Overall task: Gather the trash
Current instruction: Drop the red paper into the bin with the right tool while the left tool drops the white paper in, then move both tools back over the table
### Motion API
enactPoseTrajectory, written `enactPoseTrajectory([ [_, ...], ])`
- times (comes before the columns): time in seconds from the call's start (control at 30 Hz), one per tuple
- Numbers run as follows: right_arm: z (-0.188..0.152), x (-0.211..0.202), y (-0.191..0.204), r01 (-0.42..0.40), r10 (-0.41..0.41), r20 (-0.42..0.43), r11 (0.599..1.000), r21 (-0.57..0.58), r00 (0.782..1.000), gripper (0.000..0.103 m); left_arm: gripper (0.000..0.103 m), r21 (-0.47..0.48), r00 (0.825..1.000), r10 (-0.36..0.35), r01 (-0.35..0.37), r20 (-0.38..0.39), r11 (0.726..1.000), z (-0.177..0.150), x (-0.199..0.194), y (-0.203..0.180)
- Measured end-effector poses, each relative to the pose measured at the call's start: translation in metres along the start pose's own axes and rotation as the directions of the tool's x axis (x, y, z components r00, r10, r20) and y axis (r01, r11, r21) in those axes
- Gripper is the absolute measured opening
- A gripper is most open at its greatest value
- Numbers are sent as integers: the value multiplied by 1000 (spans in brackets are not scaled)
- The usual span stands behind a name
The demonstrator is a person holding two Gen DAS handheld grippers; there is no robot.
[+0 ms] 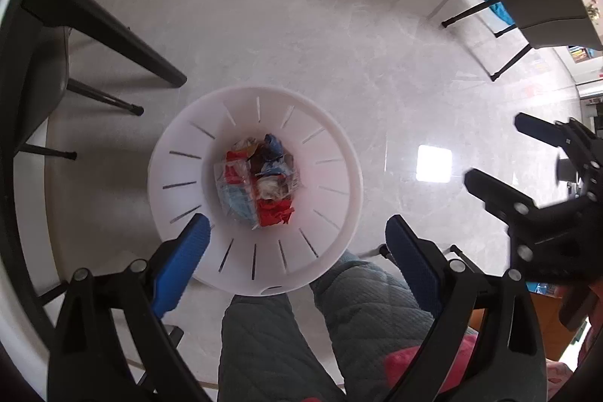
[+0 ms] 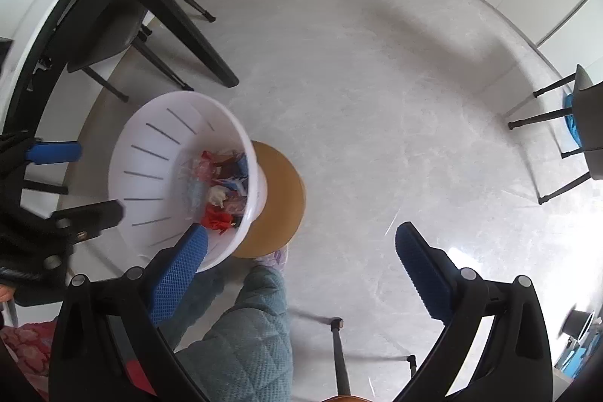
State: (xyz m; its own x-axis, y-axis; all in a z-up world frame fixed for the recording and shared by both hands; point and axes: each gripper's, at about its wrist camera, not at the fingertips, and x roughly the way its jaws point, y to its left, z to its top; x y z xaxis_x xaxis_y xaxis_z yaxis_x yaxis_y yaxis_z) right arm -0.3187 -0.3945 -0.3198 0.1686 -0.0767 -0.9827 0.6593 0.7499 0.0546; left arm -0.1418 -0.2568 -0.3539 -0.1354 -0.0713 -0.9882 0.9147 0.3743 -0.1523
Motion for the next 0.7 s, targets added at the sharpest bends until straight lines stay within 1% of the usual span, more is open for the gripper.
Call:
enactPoseTrajectory([
  [0.1,5,-7,-6,26,-26,17,1000,5,1000,99,90,14,998,-8,7,58,1000,0,-26,-6],
  [0.23,17,-26,-7,52,-53,50,999,9,997,99,90,-4,987,4,-3,161,1000,-2,-73,-4],
  [0.27,19,-30,-5,49,-49,59,999,5,997,99,90,-26,979,13,-8,202,1000,-5,-93,0],
  [0.33,32,-48,6,27,-25,93,999,-20,995,99,90,-70,967,33,-16,252,997,-10,-118,9],
  [0.37,38,-54,13,13,-9,105,999,-36,994,100,90,-103,958,51,-22,283,994,-16,-136,17],
  [0.43,54,-72,37,-27,40,130,995,-97,991,100,90,-166,943,89,-36,321,986,-27,-162,32],
  [0.5,67,-85,65,-56,81,142,983,-174,987,100,91,-254,922,147,-56,358,966,-46,-192,53],
  [0.53,73,-93,84,-72,108,150,972,-225,983,100,91,-286,915,170,-62,367,956,-54,-201,60],
  [0.57,79,-100,102,-85,131,156,959,-271,979,100,92,-347,901,217,-80,376,934,-69,-216,72],
  [0.6,82,-105,115,-95,149,160,947,-306,976,100,95,-381,893,242,-88,379,920,-77,-223,79],
  [0.63,86,-110,131,-106,171,161,932,-347,972,100,95,-429,881,280,-100,381,898,-90,-233,87],
  [0.67,90,-118,155,-121,201,159,906,-406,967,100,95,-468,872,313,-112,377,877,-101,-240,93],
  [0.7,92,-122,170,-128,219,159,888,-442,963,100,95,-514,862,349,-124,369,849,-114,-248,100],
])
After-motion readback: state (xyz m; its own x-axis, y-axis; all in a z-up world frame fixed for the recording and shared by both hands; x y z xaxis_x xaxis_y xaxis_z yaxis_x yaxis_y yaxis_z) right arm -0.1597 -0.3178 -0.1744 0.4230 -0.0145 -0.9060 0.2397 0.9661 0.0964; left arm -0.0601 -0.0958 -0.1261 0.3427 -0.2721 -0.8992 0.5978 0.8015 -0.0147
